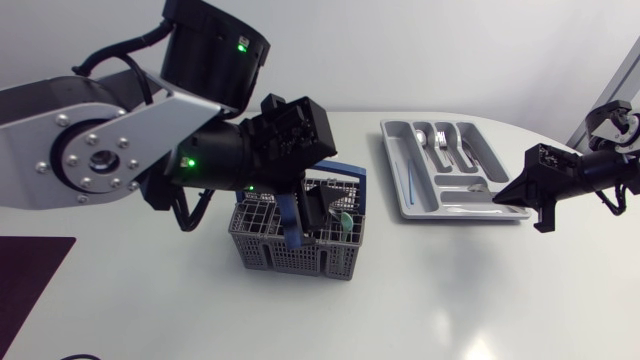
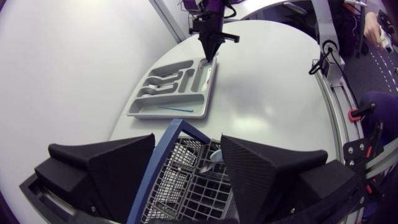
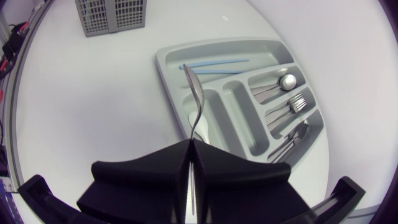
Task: Unload the cutlery basket into the drawer organizer.
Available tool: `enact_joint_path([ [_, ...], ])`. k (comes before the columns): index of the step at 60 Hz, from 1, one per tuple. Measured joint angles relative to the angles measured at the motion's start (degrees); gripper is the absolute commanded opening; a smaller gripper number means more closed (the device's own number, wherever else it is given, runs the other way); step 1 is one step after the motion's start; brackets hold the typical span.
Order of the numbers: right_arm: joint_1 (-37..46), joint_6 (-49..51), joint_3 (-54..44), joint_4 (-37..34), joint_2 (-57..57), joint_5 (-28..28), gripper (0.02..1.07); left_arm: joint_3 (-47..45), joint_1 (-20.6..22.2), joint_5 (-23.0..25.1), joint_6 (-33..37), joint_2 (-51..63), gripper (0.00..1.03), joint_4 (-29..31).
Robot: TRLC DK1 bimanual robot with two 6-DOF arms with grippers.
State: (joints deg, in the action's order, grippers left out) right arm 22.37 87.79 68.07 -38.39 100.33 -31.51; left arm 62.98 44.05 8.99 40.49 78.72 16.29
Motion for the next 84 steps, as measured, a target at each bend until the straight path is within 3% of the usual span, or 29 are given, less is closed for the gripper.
enact_joint_path([
  [33, -8.2, 9.9, 12.6, -1.1, 13.3, 17.4, 0.09, 0.0, 0.0, 0.0, 2.2, 3.1, 0.86, 1.1],
  [39, -8.5, 10.4, 13.8, -0.6, 15.5, 19.2, 0.42, 0.0, 0.0, 0.0, 2.7, 3.2, 0.86, 1.5],
  [44, -8.4, 10.2, 13.9, 1.0, 15.9, 19.4, 0.59, 0.0, 0.0, 0.0, 3.1, 3.2, 0.86, 1.5],
  [49, -8.1, 9.5, 14.1, 3.0, 15.8, 18.1, 0.73, 0.0, 0.0, 0.0, 3.3, 3.2, 0.86, 1.5],
  [55, -7.3, 7.8, 14.2, 3.9, 14.8, 15.5, 1.03, 0.0, -0.1, 0.1, 3.8, 3.2, 0.86, 1.9],
  [68, -4.5, 3.1, 8.7, 4.4, 2.6, 5.1, 1.03, -0.8, -0.3, 0.2, 7.0, 3.2, 0.86, 2.8],
  [84, -3.4, 1.1, -11.1, 7.0, -14.1, -4.5, 1.03, -3.8, 0.3, -2.4, 13.9, 3.6, 0.76, 2.6],
])
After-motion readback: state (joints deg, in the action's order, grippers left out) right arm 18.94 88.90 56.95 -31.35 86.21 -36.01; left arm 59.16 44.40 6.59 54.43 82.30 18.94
